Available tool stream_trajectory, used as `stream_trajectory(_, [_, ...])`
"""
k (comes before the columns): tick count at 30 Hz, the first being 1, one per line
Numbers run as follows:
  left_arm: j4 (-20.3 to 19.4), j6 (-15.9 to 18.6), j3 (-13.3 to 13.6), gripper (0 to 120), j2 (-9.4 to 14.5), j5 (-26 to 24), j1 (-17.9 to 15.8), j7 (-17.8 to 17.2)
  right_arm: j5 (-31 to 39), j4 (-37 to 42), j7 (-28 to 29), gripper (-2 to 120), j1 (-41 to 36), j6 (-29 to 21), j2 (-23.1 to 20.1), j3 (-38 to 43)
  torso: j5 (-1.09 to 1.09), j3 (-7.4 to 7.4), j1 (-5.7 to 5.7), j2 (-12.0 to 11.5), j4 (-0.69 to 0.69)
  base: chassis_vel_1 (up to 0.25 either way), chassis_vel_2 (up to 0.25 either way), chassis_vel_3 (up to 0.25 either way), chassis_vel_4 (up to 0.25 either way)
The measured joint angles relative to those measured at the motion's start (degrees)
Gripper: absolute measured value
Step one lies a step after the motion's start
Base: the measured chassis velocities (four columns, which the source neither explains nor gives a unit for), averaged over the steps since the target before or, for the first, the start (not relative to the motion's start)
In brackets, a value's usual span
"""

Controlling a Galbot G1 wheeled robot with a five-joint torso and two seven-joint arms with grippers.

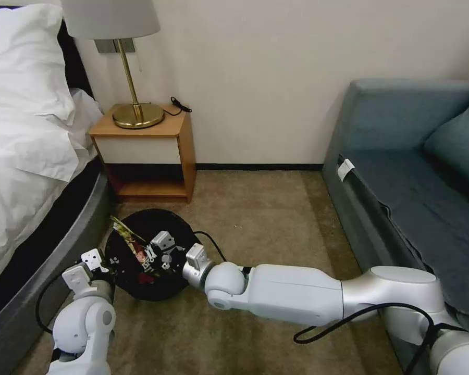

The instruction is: Pick up the trash bin, then pick up the garbage on the floor and place it into the trash bin.

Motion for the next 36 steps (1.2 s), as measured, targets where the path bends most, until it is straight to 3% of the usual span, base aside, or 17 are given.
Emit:
stream_trajectory(8, [-0.3,0.1,0.0,3,0.1,0.0,0.0,0.0,-1.0,1.2,0.1,44,-0.3,-0.2,-1.5,1.1,0.00,0.00,0.00,0.0,0.01,0.000,0.000,0.000,0.000])
stream_trajectory(14, [-0.3,0.2,0.0,3,0.0,-0.7,0.3,-0.5,-1.6,2.3,0.1,59,0.0,-0.4,-2.1,2.4,0.01,0.00,0.00,0.0,0.01,0.000,0.000,0.000,0.000])
stream_trajectory(17, [-0.3,1.1,-0.1,3,0.0,-4.7,0.8,-2.7,-2.5,3.7,0.5,76,0.2,-0.4,-2.8,4.3,0.01,0.00,0.00,0.0,0.01,0.000,0.000,0.000,0.000])
stream_trajectory(19, [-0.3,1.1,-0.2,3,0.1,-5.2,0.9,-2.9,-2.6,3.9,0.5,79,0.3,-0.4,-2.9,4.5,0.01,0.00,0.00,0.0,0.01,0.000,0.000,0.000,0.000])
stream_trajectory(21, [-0.2,1.9,-0.3,3,0.1,-10.3,1.7,-4.8,-2.9,5.0,0.6,89,0.5,-0.4,-4.1,5.8,0.01,0.00,0.00,0.0,0.01,0.000,0.000,0.000,0.000])
stream_trajectory(24, [-0.2,2.3,-0.3,3,0.1,-13.0,2.1,-5.9,-3.1,5.3,0.6,98,0.6,-0.3,-4.6,6.3,0.01,0.00,0.00,0.0,0.01,0.000,0.000,0.000,0.000])
stream_trajectory(27, [0.3,2.9,-0.4,3,-0.1,-16.9,2.5,-8.0,-3.5,5.8,0.6,100,0.6,-0.2,-5.7,7.1,0.01,0.00,0.00,0.0,0.00,0.000,0.000,0.000,0.000])
stream_trajectory(36, [3.4,4.0,-0.5,3,0.6,-20.3,1.7,-10.5,-4.6,6.5,0.8,100,-0.9,0.2,-6.7,8.3,0.01,0.00,0.00,0.0,0.01,0.000,0.000,0.000,0.000])
